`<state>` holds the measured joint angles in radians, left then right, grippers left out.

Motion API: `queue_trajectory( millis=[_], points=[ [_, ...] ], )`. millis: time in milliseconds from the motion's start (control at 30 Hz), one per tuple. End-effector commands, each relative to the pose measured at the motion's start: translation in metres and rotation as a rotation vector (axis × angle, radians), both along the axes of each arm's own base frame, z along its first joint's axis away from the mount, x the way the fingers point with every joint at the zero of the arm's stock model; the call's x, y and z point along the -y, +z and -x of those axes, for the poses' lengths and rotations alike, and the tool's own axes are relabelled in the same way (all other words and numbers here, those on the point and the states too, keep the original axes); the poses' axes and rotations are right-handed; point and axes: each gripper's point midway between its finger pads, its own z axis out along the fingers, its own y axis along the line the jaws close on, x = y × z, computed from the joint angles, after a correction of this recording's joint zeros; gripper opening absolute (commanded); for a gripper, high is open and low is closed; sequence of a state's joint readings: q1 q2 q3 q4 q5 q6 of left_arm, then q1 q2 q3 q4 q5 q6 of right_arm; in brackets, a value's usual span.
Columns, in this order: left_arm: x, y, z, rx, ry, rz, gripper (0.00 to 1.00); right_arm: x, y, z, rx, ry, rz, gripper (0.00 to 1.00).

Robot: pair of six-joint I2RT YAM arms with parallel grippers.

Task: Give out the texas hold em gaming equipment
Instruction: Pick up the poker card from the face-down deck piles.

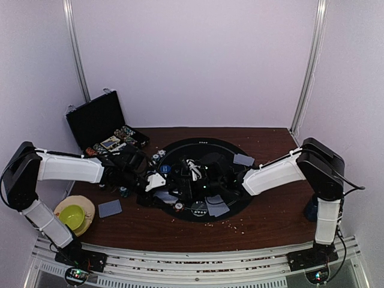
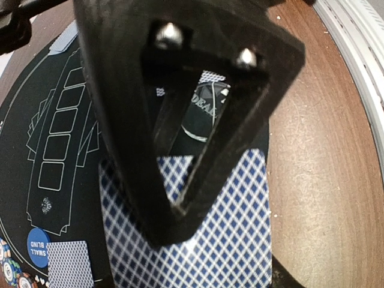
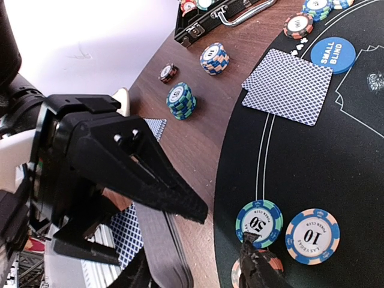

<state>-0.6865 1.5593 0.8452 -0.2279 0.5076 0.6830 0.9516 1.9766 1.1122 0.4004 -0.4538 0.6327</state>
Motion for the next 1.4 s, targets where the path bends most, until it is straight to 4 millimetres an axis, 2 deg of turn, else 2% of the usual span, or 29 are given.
queue_trajectory(
  millis=[0, 267, 567, 833, 1033, 1200, 1367],
  points=[
    [0.007, 0.012, 0.001, 0.023, -0.030, 0.045, 0.52, 0.020, -0.007, -0.014, -0.026, -0.055, 0.003, 0.45],
    [0.006, 0.010, 0.000, 0.023, -0.023, 0.038, 0.52, 0.027, -0.015, -0.015, -0.032, -0.073, 0.059, 0.36],
    [0.006, 0.006, -0.003, 0.018, -0.015, 0.026, 0.52, 0.028, 0.010, -0.005, -0.036, -0.039, -0.001, 0.14],
    [0.006, 0.005, -0.003, 0.017, -0.011, 0.023, 0.52, 0.033, 0.025, 0.006, -0.044, -0.016, -0.036, 0.00],
    [0.006, 0.004, -0.004, 0.017, -0.010, 0.019, 0.52, 0.041, 0.040, 0.009, -0.020, -0.017, -0.040, 0.00],
    [0.006, 0.002, -0.005, 0.018, -0.003, 0.014, 0.52, 0.062, 0.057, 0.003, 0.034, -0.070, -0.008, 0.00],
    [0.006, 0.003, -0.007, 0.021, 0.004, 0.014, 0.52, 0.106, 0.079, -0.024, 0.154, -0.244, 0.118, 0.00]
  ],
)
